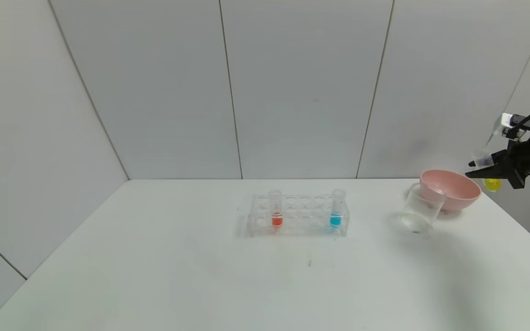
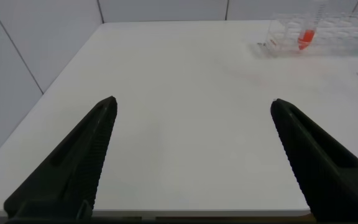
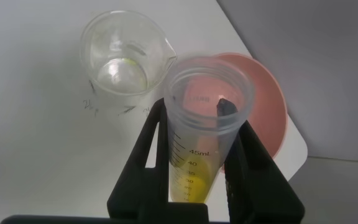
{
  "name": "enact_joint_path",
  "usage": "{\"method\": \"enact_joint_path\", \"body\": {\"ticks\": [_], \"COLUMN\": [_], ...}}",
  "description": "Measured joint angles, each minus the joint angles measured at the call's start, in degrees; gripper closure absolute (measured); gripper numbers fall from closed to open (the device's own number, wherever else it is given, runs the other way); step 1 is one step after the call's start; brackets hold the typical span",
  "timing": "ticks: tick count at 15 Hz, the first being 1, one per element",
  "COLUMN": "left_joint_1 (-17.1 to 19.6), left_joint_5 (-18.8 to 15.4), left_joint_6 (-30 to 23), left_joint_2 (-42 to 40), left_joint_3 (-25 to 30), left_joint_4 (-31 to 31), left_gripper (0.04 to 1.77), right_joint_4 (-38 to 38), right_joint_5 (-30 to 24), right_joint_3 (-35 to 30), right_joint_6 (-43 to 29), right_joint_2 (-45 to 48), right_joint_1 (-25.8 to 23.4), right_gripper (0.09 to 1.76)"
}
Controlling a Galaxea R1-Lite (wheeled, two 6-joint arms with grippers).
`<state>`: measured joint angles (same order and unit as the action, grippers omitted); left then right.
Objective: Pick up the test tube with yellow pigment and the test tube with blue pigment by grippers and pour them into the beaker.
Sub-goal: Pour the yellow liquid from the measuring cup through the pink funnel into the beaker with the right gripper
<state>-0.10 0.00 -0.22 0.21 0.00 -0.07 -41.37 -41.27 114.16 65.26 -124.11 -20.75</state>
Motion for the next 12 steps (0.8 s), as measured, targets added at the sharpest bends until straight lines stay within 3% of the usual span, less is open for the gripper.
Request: {"method": "enact_joint_path", "body": {"ticks": [12], "left_joint_1": [0.0], "left_joint_5": [0.0], "left_joint_6": [-0.02], "left_joint_2": [0.0], "left_joint_3": [0.0], "left_joint_4": [0.0], "left_gripper": [0.05], "right_joint_4": [-2.57], "right_joint_5": [20.53], "right_joint_3": [0.44], "right_joint_6": [6.13], "right_joint_2": [0.18], "right_joint_1": [7.14], "right_gripper": [1.28]}}
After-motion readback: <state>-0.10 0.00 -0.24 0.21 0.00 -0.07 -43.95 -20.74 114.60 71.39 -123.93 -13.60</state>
